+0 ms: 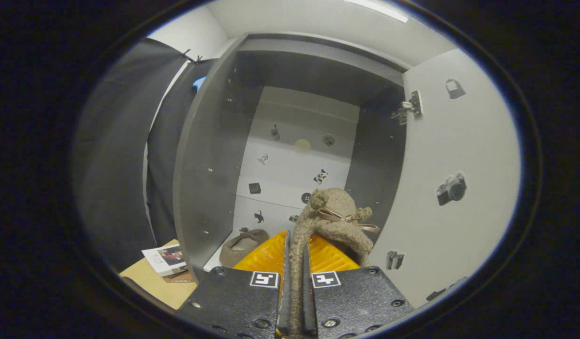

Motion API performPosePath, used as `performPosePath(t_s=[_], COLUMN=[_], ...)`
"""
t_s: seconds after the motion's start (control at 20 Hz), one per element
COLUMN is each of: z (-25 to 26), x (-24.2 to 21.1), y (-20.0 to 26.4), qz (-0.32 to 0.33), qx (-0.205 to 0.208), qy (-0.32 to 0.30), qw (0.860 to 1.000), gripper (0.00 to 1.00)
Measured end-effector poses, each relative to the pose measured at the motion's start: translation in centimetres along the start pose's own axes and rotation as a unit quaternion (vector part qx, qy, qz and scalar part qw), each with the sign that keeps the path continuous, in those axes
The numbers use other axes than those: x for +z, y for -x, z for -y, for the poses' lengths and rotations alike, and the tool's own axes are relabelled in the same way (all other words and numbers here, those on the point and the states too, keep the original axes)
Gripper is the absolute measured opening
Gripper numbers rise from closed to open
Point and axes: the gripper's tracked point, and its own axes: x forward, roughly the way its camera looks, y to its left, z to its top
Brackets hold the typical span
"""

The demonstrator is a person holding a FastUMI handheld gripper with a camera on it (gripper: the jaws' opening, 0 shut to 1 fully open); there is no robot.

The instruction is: Open the shoe cabinet door, grab the shoes and put them into the shoe cabinet, then close the shoe cabinet door.

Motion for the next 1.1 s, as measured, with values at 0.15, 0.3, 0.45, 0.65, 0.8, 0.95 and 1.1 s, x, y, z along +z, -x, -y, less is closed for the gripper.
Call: performPosePath(t_s=[0.15, 0.3, 0.45, 0.65, 0.8, 0.95, 1.1], z=[-0.8, -1.2, -1.1, -0.3, 1.5, 2.5, 2.1], x=[-2.4, -4.7, -6.8, -9.4, -10.0, -11.9, -14.6], y=[-5.0, -9.5, -13.7, -17.6, -19.5, -20.7, -22.1], qz=[-0.033, -0.061, -0.077, -0.105, -0.104, -0.122, -0.155], qx=[-0.006, -0.008, -0.012, -0.004, -0.019, -0.019, 0.003], qy=[0.008, 0.020, 0.039, 0.071, 0.099, 0.099, 0.045], qw=[0.999, 0.998, 0.996, 0.992, 0.989, 0.987, 0.987], gripper=[0.13, 0.13, 0.13, 0.13, 0.13, 0.13, 0.13])
